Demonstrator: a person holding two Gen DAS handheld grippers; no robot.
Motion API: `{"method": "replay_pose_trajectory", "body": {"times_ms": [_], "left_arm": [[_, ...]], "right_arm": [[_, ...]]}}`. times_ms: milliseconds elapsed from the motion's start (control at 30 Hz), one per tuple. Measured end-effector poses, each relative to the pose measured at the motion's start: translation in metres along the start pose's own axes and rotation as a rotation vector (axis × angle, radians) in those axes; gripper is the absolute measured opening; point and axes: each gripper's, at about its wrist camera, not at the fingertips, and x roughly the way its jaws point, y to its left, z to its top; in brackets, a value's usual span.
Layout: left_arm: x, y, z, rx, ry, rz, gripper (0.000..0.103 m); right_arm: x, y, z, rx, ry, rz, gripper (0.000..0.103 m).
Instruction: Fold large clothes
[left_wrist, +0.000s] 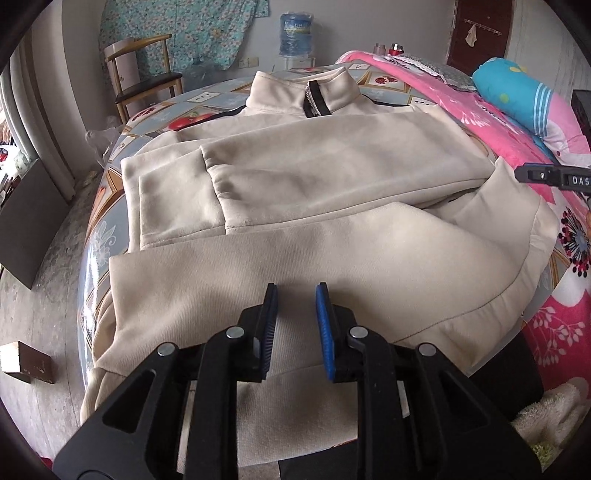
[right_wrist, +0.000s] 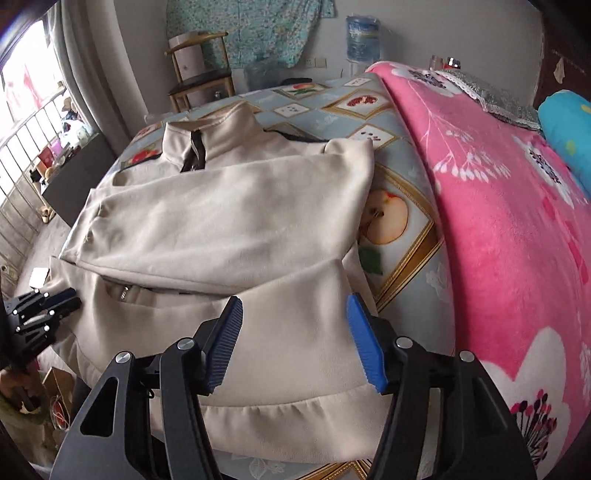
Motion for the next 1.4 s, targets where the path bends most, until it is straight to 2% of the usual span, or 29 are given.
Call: {"method": "replay_pose_trajectory", "body": {"times_ms": [67, 133, 167, 233, 267, 333, 467, 567, 633, 667, 700, 767, 933, 1000, 1033, 1067, 1133, 1167, 1300, 1400], "left_arm": [[0.0, -0.001, 0.0, 0.0, 0.001, 0.007, 0.021], [0.0, -0.002, 0.0, 0.003, 0.001, 0.015, 0.021], [0.0, -0.003, 0.0, 0.004, 0.001, 0.019, 0.021], [0.0, -0.003, 0.0, 0.004, 0.0, 0.024, 0.021], [0.0, -0.004, 0.0, 0.005, -0.001, 0.027, 0.021], [0.0, -0.004, 0.0, 0.007, -0.002, 0.032, 0.021], [0.0, -0.004, 0.0, 0.005, -0.002, 0.034, 0.021], [0.001, -0.004, 0.0, 0.003, -0.003, 0.036, 0.021], [0.001, -0.004, 0.0, 0.004, -0.003, 0.037, 0.021], [0.001, -0.004, 0.001, 0.004, -0.002, 0.036, 0.021], [0.001, -0.004, 0.001, 0.003, -0.002, 0.036, 0.021], [0.001, -0.005, 0.001, 0.004, -0.002, 0.037, 0.021], [0.001, -0.004, 0.001, 0.004, -0.003, 0.038, 0.021], [0.001, -0.005, 0.001, 0.004, -0.003, 0.037, 0.021], [0.001, -0.005, 0.001, 0.004, -0.004, 0.037, 0.021], [0.001, -0.005, 0.001, 0.004, -0.004, 0.037, 0.021], [0.001, -0.004, 0.001, 0.003, -0.005, 0.037, 0.021], [0.001, -0.004, 0.001, 0.004, -0.006, 0.037, 0.021], [0.001, -0.005, 0.001, 0.008, -0.005, 0.036, 0.021], [0.001, -0.004, 0.001, 0.013, -0.006, 0.035, 0.021]], "right_arm": [[0.006, 0.008, -0.006, -0.043, -0.004, -0.02, 0.058], [0.008, 0.014, -0.009, -0.091, -0.016, -0.075, 0.057], [0.01, 0.019, -0.011, -0.123, -0.026, -0.104, 0.05], [0.009, 0.024, -0.013, -0.167, -0.039, -0.129, 0.031], [0.009, 0.027, -0.014, -0.185, -0.045, -0.143, 0.017], [0.002, 0.031, -0.014, -0.207, -0.076, -0.145, 0.005], [-0.034, 0.032, -0.007, -0.196, -0.187, -0.146, 0.004], [-0.039, 0.022, 0.0, -0.162, -0.167, -0.085, 0.004], [-0.03, 0.016, 0.0, -0.146, -0.135, -0.09, 0.004], [-0.023, 0.013, 0.0, -0.14, -0.108, -0.104, 0.013], [-0.016, 0.011, 0.0, -0.134, -0.081, -0.109, 0.034], [-0.009, 0.01, -0.004, -0.127, -0.084, -0.095, 0.049], [0.022, 0.007, -0.002, -0.13, -0.019, -0.105, 0.049], [0.028, 0.008, -0.002, -0.142, -0.013, -0.113, 0.047], [0.027, 0.01, -0.002, -0.153, -0.023, -0.124, 0.04], [0.025, 0.013, -0.002, -0.166, -0.028, -0.139, 0.024], [0.013, 0.014, -0.001, -0.158, -0.067, -0.136, 0.009], [0.003, 0.013, 0.0, -0.143, -0.096, -0.134, 0.005], [-0.04, -0.004, 0.006, -0.032, -0.227, -0.099, 0.005], [-0.037, -0.018, 0.008, 0.019, -0.226, -0.085, 0.005]]}}
